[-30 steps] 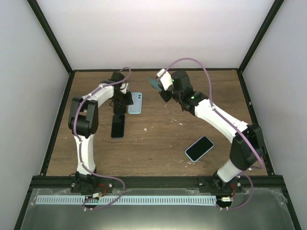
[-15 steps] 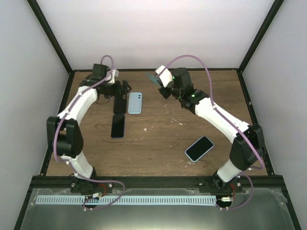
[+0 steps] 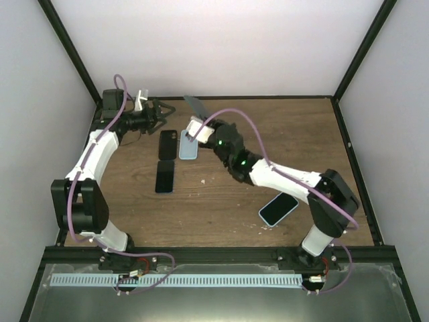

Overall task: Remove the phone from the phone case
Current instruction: Place the phone at the center of the board.

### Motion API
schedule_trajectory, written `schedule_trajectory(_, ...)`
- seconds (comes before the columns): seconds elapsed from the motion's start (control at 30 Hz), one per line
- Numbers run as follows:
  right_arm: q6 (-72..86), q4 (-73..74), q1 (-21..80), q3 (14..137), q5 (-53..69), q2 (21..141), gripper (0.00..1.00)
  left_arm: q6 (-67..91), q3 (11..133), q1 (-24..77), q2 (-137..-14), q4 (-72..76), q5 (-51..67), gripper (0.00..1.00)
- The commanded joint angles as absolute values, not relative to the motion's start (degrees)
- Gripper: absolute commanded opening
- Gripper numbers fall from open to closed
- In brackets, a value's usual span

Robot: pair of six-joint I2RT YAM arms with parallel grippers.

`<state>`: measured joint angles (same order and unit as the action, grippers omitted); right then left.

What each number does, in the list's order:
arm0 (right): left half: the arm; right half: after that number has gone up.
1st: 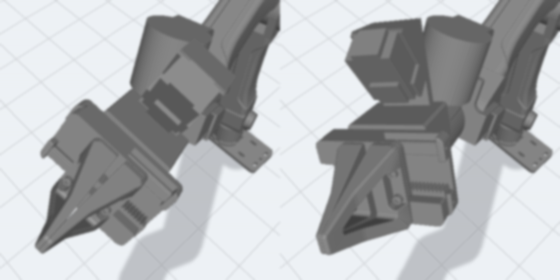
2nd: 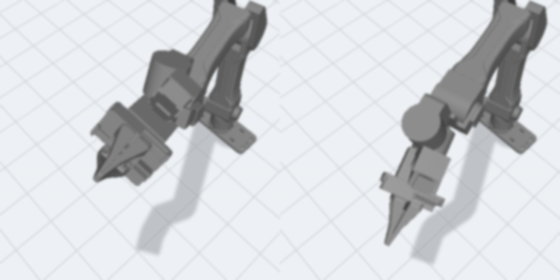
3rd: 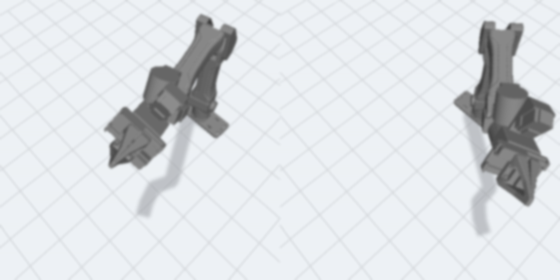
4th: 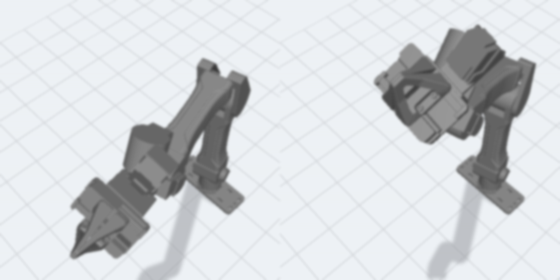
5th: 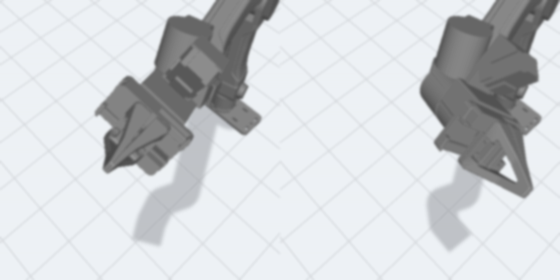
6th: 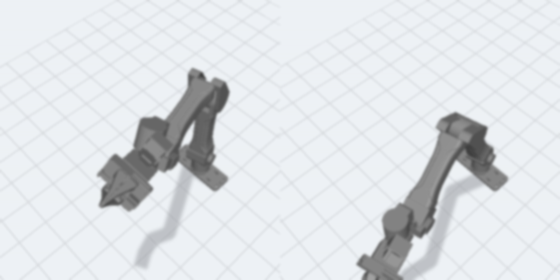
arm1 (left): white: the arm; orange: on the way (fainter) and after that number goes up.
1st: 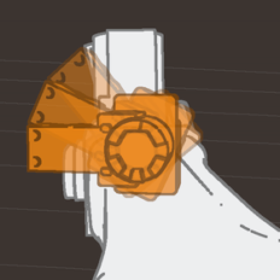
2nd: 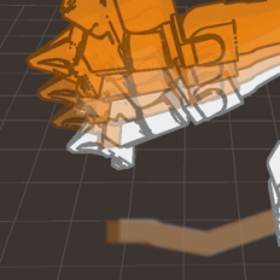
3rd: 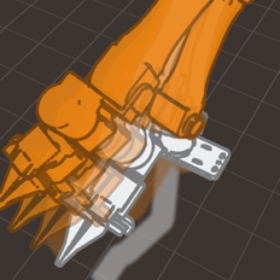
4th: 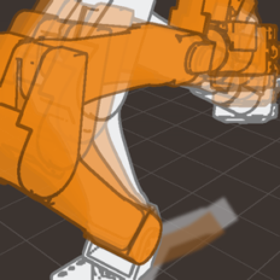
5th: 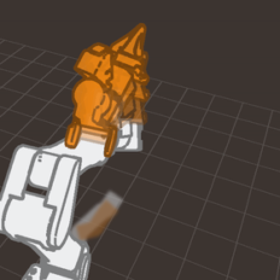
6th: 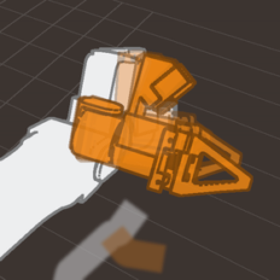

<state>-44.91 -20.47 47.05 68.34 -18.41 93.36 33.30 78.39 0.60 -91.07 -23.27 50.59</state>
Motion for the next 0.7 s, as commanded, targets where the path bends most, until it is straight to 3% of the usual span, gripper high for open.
schedule_trajectory(0.0, -62.6, -45.5, 51.6, 64.1, -27.4, 95.5, 0.01, 44.8, 74.0, 0.8, -88.2, -11.7, 58.3, 0.89)
schedule_trajectory(0.17, -70.3, -55.4, 55.0, 61.1, -29.7, 97.7, 0.01, 51.8, 70.6, 2.0, -88.1, -4.9, 59.8, 0.76)
schedule_trajectory(0.3, -72.1, -58.2, 56.9, 59.7, -30.3, 98.6, 0.01, 51.6, 70.0, 4.7, -88.2, -4.0, 59.4, 0.72)
schedule_trajectory(0.67, -82.8, -70.4, 59.8, 57.7, -32.1, 102.9, 0.01, 52.1, 69.2, 7.4, -88.9, -2.6, 58.6, 0.39)
